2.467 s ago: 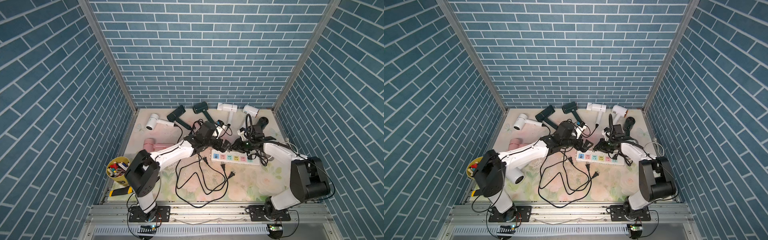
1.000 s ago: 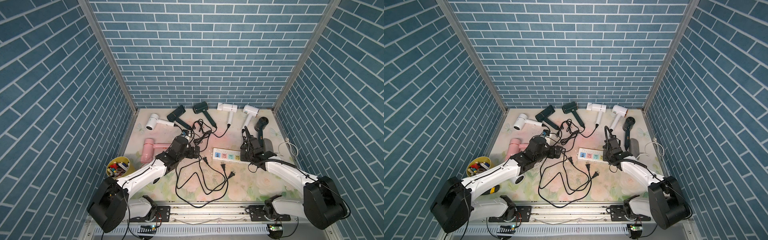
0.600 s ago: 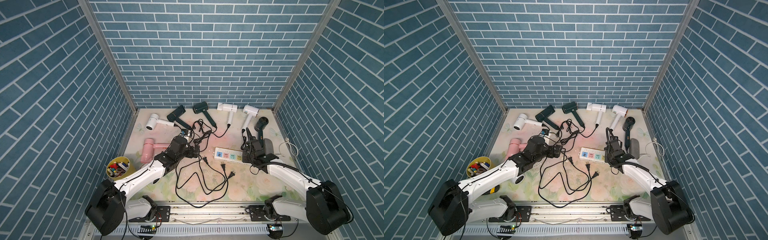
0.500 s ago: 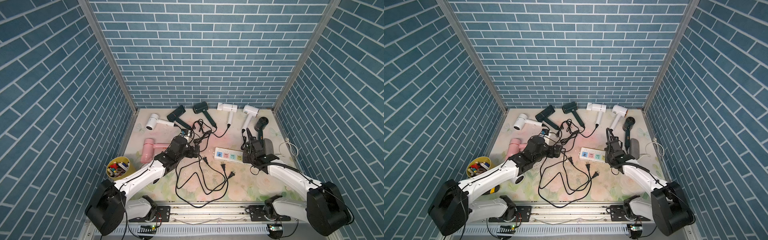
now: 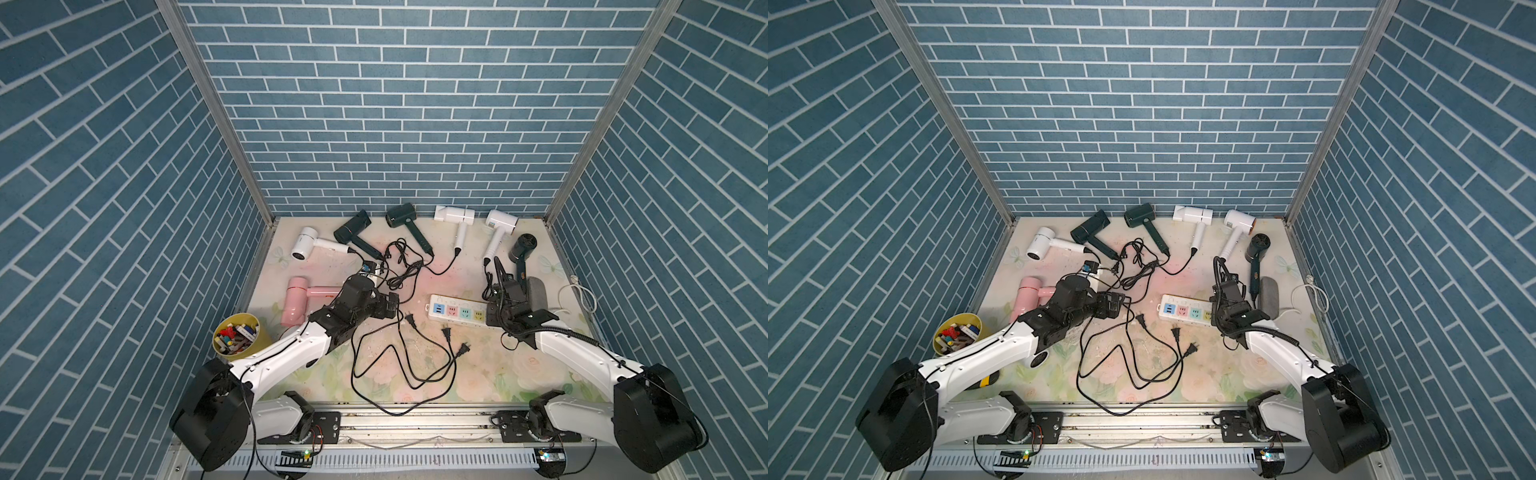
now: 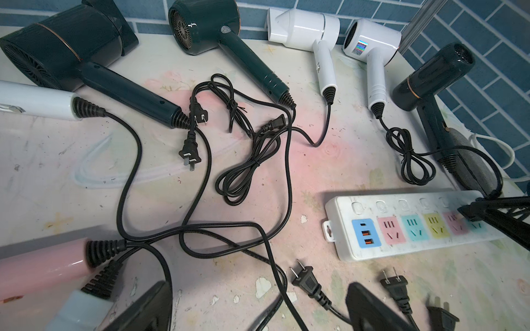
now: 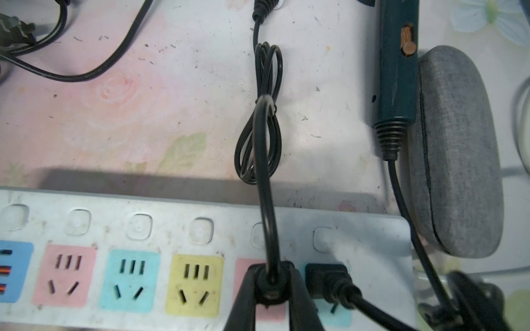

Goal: Charge the blow dryers
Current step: Insert the plug into the socket.

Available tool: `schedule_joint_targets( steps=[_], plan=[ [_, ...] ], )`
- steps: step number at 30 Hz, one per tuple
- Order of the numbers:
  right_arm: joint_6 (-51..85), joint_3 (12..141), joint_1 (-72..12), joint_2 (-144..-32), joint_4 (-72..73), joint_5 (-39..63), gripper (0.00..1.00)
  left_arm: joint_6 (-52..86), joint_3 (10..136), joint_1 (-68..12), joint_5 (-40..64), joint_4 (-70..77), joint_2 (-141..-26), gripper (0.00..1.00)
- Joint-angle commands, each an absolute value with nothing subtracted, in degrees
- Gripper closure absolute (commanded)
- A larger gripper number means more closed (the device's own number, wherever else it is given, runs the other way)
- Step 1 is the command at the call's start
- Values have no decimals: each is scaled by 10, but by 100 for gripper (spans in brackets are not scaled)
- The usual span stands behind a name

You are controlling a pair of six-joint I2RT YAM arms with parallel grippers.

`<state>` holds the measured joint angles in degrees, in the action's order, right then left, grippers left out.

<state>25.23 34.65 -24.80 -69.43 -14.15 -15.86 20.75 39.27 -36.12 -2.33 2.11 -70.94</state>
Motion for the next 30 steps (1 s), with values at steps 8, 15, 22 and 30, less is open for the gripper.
schedule_joint_targets(
  steps=[8, 15, 22, 30],
  plan=[
    [271, 337, -246, -706, -140, -137, 100, 202, 387, -359, -19, 29, -703, 1],
    [288, 332, -246, -712, -141, -121, 100, 202, 387, -359, -18, 30, -702, 1],
    [315, 338, -247, -719, -164, -117, 100, 204, 385, -360, -16, 32, -702, 1],
    [331, 347, -274, -735, -181, -119, 100, 205, 385, -360, -16, 33, -703, 1]
  ],
)
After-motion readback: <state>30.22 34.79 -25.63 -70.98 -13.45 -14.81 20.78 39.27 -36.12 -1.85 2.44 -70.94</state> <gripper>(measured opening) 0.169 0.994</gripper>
